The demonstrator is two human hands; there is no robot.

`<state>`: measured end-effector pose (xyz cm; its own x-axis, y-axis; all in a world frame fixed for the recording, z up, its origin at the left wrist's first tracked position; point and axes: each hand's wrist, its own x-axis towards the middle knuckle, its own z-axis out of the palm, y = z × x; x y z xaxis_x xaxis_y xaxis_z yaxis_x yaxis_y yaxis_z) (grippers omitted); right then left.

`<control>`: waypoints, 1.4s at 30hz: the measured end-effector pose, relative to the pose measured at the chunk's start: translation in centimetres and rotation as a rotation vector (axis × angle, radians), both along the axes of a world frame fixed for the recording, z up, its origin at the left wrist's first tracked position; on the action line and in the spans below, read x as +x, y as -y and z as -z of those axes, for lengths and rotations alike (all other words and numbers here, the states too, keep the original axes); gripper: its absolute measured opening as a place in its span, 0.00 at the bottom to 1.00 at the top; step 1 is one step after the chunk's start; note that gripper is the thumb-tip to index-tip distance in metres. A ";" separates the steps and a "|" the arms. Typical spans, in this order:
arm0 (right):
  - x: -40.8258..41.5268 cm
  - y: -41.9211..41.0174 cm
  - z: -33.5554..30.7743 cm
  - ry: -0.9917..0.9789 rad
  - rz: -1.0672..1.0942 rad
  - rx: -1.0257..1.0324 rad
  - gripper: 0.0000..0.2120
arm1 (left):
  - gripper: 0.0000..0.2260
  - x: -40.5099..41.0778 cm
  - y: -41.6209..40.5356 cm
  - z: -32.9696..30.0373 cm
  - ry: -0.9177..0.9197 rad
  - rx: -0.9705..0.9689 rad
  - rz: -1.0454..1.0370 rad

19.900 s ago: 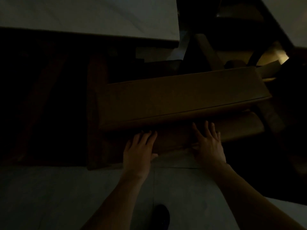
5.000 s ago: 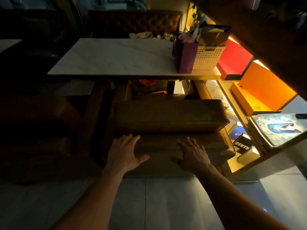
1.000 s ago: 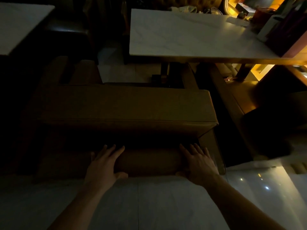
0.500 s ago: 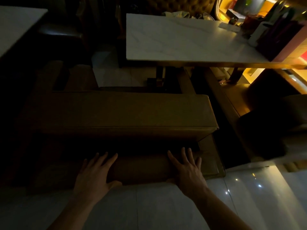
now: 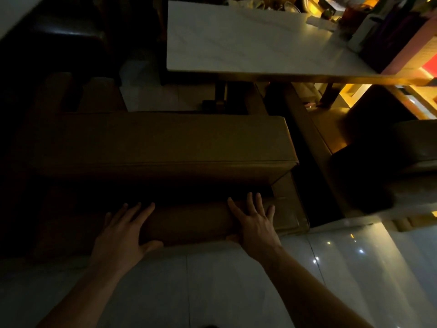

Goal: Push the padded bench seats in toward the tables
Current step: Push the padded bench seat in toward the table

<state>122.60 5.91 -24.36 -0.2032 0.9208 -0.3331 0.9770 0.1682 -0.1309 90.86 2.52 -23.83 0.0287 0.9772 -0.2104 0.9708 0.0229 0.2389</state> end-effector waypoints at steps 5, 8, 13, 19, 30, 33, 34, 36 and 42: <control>0.2 -0.1 0.2 -0.008 -0.009 0.020 0.48 | 0.43 0.2 -0.1 -0.3 -0.020 -0.010 -0.010; 0.1 0.1 -0.1 0.042 -0.026 -0.004 0.48 | 0.44 0.4 -0.2 -0.7 -0.060 -0.091 -0.006; -0.7 -0.2 -2.1 0.085 -0.012 -0.075 0.48 | 0.43 0.8 0.9 -2.2 -0.034 -0.104 -0.048; -4.9 1.6 -5.6 0.012 -0.050 -0.082 0.48 | 0.42 -3.2 3.6 -6.4 -0.047 -0.059 -0.115; -24.9 5.7 -14.7 -0.033 -0.111 -0.053 0.47 | 0.42 -21.3 9.2 -14.5 0.048 0.043 -0.138; -31.6 8.4 -16.0 -0.062 -0.111 -0.035 0.46 | 0.42 -27.8 11.6 -16.5 0.054 0.107 -0.145; -33.9 9.2 -16.4 -0.075 -0.115 -0.030 0.45 | 0.42 -30.0 12.4 -17.0 0.059 0.120 -0.153; -38.3 11.1 -17.1 -0.103 -0.124 -0.023 0.44 | 0.41 -34.3 14.4 -17.8 0.068 0.125 -0.176; -50.0 14.2 -17.6 -0.116 -0.187 -0.030 0.43 | 0.41 -45.8 19.4 -17.3 0.075 0.114 -0.273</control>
